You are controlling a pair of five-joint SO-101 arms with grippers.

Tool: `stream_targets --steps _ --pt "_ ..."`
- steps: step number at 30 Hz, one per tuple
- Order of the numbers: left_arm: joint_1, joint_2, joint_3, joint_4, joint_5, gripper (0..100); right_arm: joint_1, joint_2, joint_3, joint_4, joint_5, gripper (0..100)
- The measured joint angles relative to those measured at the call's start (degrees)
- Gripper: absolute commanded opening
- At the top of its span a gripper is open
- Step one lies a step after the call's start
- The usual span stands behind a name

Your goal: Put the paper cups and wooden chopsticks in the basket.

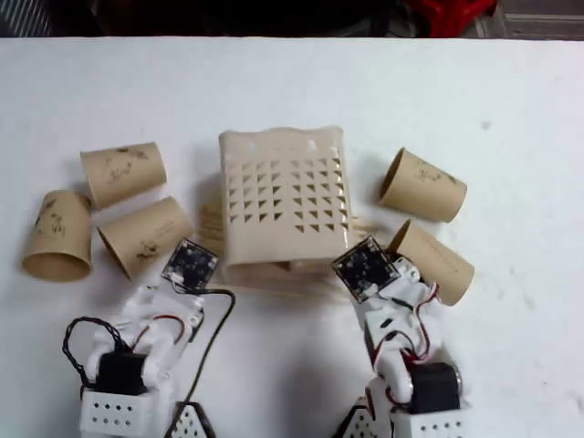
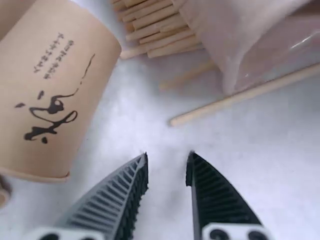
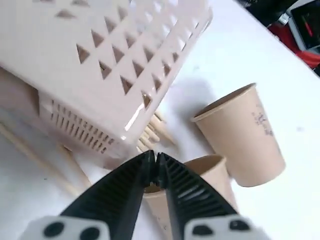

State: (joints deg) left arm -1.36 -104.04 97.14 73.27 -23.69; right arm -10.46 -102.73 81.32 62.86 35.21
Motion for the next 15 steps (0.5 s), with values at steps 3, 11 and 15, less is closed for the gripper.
stream_targets --steps 3,11,15 --pt "0.00 0.00 0.00 0.00 0.00 14 -0.88 0.53 -5.63 4.31 -0.18 2.2" --pt "0.00 0.00 0.00 0.00 0.00 14 -1.67 19.08 -18.55 8.26 -5.19 5.0" --pt "0.00 0.00 0.00 0.00 0.00 14 -2.02 33.41 -30.59 13.36 -12.75 17.3"
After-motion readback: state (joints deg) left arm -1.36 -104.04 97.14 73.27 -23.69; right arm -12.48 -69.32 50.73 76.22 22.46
